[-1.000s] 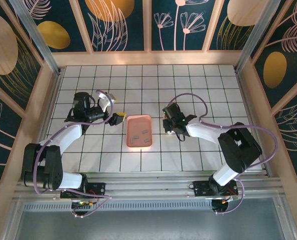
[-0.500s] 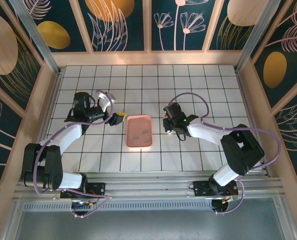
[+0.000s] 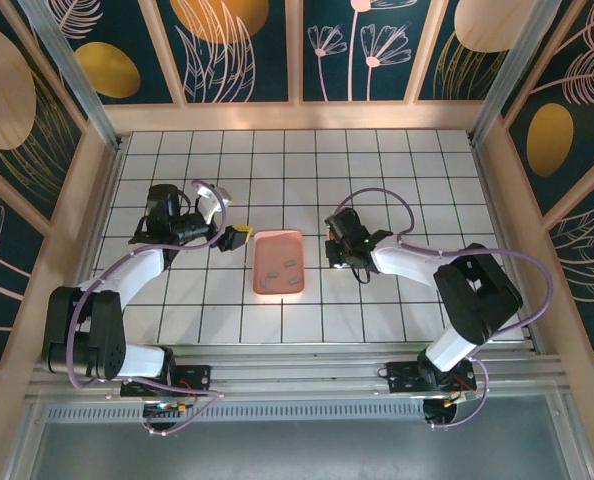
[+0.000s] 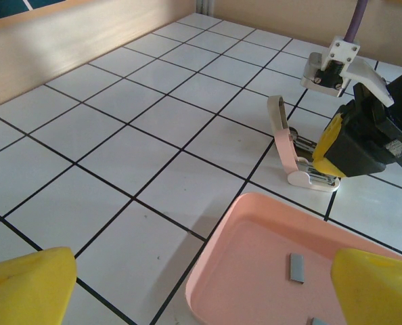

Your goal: Load the staples into the stapler

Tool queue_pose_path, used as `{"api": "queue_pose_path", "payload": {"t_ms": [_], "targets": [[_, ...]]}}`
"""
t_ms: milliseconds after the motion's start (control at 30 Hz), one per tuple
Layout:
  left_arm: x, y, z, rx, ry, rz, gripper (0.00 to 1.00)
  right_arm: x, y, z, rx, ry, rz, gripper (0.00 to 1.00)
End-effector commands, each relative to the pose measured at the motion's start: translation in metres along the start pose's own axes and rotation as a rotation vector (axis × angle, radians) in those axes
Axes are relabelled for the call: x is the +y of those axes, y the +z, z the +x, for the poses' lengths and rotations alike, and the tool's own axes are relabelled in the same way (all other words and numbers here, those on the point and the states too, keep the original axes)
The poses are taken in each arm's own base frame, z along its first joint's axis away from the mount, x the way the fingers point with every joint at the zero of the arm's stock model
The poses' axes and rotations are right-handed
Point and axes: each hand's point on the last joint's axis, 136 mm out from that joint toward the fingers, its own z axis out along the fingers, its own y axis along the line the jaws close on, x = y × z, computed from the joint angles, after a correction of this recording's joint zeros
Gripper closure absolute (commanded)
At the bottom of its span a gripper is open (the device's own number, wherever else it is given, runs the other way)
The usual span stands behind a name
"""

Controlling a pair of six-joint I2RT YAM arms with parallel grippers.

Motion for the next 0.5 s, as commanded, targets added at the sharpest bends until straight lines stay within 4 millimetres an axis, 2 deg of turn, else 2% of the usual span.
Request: {"api": "queue_pose_path", "payload": {"t_ms": [0, 467], "targets": [[-0.0038, 0.0017, -0.0081, -0.013, 0.028, 0.031, 0.04, -0.0040, 0.0000, 0.0008, -0.007, -0.010, 0.026, 0.86], [-0.0041, 0.0014, -0.0088, -0.015, 0.031, 0.031, 0.04, -0.0057, 0.0002, -0.0006, -0.010, -0.025, 0.027, 0.86]]}}
